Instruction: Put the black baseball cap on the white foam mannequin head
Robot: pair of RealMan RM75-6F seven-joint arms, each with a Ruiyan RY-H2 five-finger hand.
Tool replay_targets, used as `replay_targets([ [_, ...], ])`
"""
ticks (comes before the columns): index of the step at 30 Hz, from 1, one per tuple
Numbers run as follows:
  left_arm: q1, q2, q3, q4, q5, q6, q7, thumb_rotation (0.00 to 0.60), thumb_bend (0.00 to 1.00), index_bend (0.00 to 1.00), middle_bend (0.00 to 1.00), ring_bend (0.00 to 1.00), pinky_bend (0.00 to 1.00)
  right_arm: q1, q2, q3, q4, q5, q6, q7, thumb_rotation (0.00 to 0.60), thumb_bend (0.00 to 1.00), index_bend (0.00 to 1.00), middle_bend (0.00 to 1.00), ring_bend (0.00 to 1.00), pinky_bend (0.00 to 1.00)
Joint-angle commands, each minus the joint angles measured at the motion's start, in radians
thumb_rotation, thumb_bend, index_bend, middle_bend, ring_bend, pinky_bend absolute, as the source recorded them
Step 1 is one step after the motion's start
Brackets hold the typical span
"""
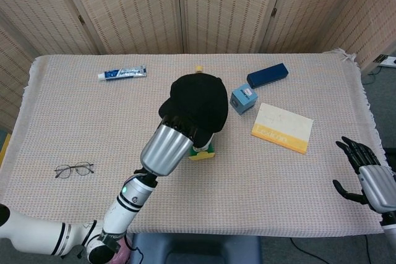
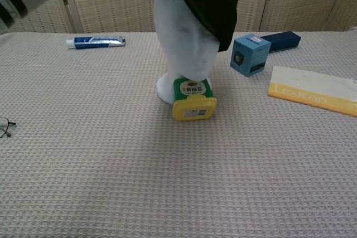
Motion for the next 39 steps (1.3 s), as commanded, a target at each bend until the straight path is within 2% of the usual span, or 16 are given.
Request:
replay_targets([
  [1, 0.008, -0.007, 0.003, 0.012, -0.005, -0.005, -0.016, 0.6, 0.47, 0.57, 0.76, 0.57, 0.76, 0.0, -0.001, 0.0, 0.0, 0.002, 0.0, -0.001, 0.6, 0.29, 0.0, 0.0, 0.0, 0.0],
  [8, 0.022, -0.008, 0.009, 0.0, -0.018, -0.01, -0.001, 0.6, 0.45, 0.51, 0.71, 0.56, 0.76, 0.002, -0.001, 0.001, 0.001, 0.004, -0.003, 0.0, 0.6, 0.29, 0.0, 0.0, 0.0, 0.0],
  [13, 0.033, -0.008, 0.016, -0.022, -0.027, 0.001, 0.039, 0.6, 0.33, 0.41, 0.68, 0.53, 0.76, 0.0, -0.001, 0.0, 0.0, 0.004, 0.001, -0.002, 0.6, 0.29, 0.0, 0.0, 0.0, 0.0],
  [17, 0.05, -0.013, 0.027, -0.036, -0.037, 0.014, 0.047, 0.6, 0.28, 0.35, 0.65, 0.5, 0.75, 0.0, -0.002, -0.001, -0.001, 0.004, 0.001, -0.004, 0.6, 0.3, 0.0, 0.0, 0.0, 0.0],
  [34, 0.109, -0.022, 0.088, -0.05, -0.04, 0.011, 0.023, 0.6, 0.26, 0.32, 0.64, 0.48, 0.74, -0.002, -0.004, -0.002, -0.002, 0.003, 0.004, -0.008, 0.6, 0.3, 0.0, 0.0, 0.0, 0.0],
  [39, 0.124, -0.023, 0.1, -0.068, -0.049, 0.016, 0.044, 0.6, 0.24, 0.3, 0.6, 0.45, 0.74, -0.002, -0.004, -0.003, -0.002, -0.001, 0.006, -0.008, 0.6, 0.31, 0.0, 0.0, 0.0, 0.0],
])
